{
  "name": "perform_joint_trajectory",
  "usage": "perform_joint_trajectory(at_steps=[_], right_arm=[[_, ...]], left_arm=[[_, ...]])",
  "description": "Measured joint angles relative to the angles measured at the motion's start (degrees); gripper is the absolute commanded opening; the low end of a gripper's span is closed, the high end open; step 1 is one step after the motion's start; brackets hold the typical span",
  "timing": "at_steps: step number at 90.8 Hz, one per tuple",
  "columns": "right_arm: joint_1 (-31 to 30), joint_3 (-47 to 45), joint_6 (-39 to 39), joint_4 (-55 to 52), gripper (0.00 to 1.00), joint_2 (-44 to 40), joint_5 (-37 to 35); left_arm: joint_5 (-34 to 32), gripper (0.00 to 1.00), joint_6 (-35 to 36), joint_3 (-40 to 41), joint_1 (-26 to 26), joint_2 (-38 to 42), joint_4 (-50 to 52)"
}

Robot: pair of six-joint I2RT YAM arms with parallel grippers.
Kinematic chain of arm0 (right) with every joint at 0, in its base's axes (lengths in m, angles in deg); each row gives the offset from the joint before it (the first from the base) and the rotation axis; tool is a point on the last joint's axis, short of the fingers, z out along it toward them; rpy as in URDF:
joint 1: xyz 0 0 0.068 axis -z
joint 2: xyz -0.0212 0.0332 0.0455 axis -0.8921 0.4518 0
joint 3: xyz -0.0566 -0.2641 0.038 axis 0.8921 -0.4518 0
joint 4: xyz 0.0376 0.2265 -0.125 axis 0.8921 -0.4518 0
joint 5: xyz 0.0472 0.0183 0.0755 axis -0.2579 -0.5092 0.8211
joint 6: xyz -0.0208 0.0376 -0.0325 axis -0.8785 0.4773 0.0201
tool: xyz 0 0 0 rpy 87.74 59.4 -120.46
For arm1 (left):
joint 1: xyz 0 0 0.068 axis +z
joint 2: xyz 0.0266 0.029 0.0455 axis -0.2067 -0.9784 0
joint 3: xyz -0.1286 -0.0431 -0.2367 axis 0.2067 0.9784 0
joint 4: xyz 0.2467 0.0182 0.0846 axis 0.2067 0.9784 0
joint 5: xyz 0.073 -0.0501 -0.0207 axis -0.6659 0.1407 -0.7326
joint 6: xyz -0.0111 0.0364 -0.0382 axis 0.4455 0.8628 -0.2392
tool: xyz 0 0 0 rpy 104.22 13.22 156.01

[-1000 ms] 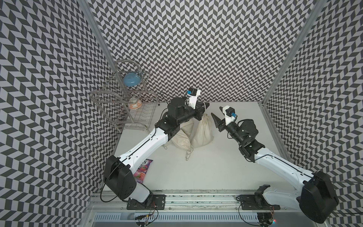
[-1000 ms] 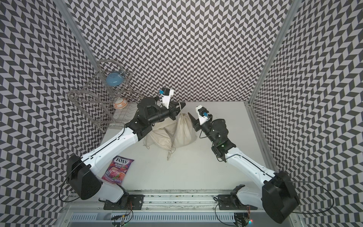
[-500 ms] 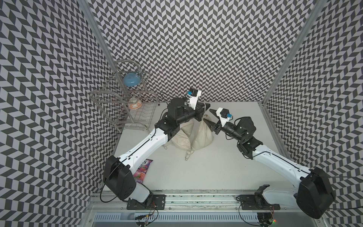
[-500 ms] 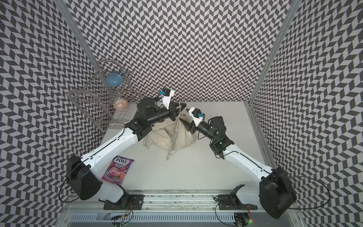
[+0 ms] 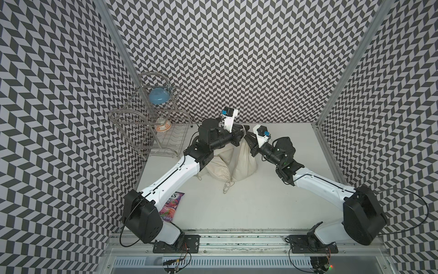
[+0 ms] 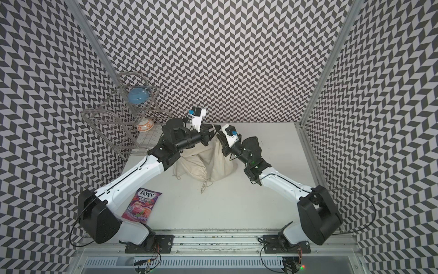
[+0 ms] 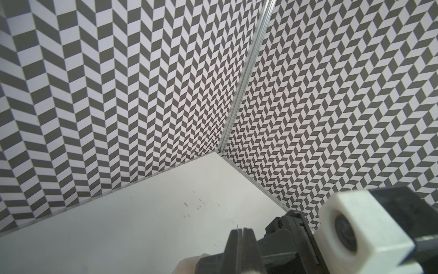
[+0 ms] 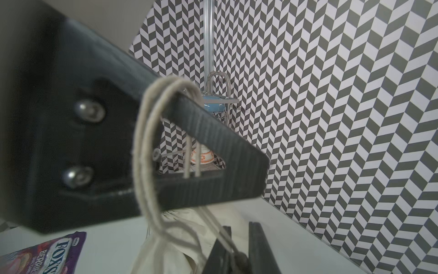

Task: Close the soil bag
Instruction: Pick up the soil bag from the center of the board, then place the soil bag at the center of the board.

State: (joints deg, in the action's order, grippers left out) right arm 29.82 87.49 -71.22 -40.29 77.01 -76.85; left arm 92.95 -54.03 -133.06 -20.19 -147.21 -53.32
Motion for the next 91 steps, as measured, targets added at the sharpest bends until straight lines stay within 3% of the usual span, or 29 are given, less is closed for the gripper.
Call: perform_joint_trajectory(at_steps=[15,37,66,91], right_arm=[[-0.17,-1.33,1.77,9.33,0.18,4.46,-0.68],[-0.28,1.99,4.13,10.23,0.17,6.67,-1.57],[1.49,4.66,4.15,-1.70,0.14,-1.66,-3.58],[2.54,4.74,4.00,-8.61,0.15,-3.08,1.73]], left_arm=[[0.42,0.00,-2.49,0.28,1.46,0.83,2.12],[0.39,0.00,-5.07,-4.31,2.69,0.94,7.87],[1.92,0.00,-7.50,-5.20,1.77,1.03,3.58],[-0.20,0.00,-9.38,4.66,1.84,6.14,-2.54]])
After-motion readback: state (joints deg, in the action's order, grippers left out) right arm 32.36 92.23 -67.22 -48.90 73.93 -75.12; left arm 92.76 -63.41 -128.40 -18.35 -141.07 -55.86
